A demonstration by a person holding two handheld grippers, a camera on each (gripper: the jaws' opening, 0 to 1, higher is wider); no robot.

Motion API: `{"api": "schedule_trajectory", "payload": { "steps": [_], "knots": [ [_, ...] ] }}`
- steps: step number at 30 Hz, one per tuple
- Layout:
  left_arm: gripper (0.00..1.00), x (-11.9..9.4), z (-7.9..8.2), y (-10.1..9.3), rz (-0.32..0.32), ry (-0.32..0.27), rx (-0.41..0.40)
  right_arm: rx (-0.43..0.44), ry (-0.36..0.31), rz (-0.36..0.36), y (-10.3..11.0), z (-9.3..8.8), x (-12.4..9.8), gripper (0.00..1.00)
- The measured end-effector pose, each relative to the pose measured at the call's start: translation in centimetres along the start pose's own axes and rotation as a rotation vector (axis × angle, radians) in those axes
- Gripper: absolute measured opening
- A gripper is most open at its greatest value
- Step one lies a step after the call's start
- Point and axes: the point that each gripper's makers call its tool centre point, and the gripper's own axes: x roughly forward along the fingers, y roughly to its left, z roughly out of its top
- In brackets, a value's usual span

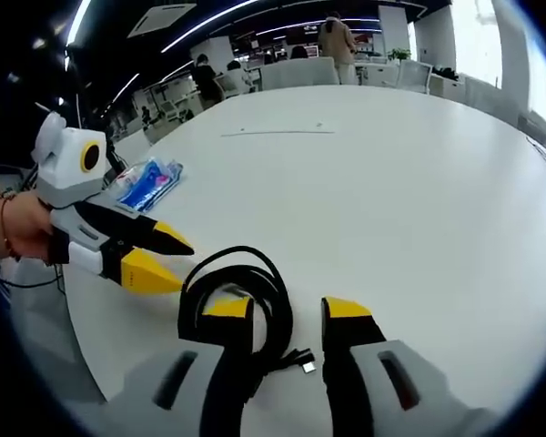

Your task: Arrange the tabletop items into an orderly group along one side of the table until the central work area is clear of visible clutter.

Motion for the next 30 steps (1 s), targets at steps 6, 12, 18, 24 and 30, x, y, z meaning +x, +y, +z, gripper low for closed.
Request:
{"api": "schedule_trajectory", "payload": {
  "steps": [6,12,18,24,30],
  "knots": [
    [0.38,-0.8,0.2,0.5,0.018,-0.011,-0.003,0.003,-0.017,0.001,0.4,0.9,-0.4,0.32],
    [0.46,-1.8,0.8,1.2,0.048,-0.034,-0.01,-0.006,-0.039,0.001,0.9,2.1,-0.6,0.35],
    [0.5,-3.2,1.7,1.7,0.07,-0.065,-0.01,-0.02,-0.048,0.006,1.7,2.9,-0.5,0.38],
    [0.52,-4.4,2.0,2.3,0.083,-0.087,-0.017,-0.034,-0.058,0.01,2.4,3.7,-0.6,0.4],
    [0.54,-5.9,2.1,2.9,0.106,-0.105,-0.024,-0.051,-0.074,0.02,3.6,4.8,-0.7,0.42]
  ]
}}
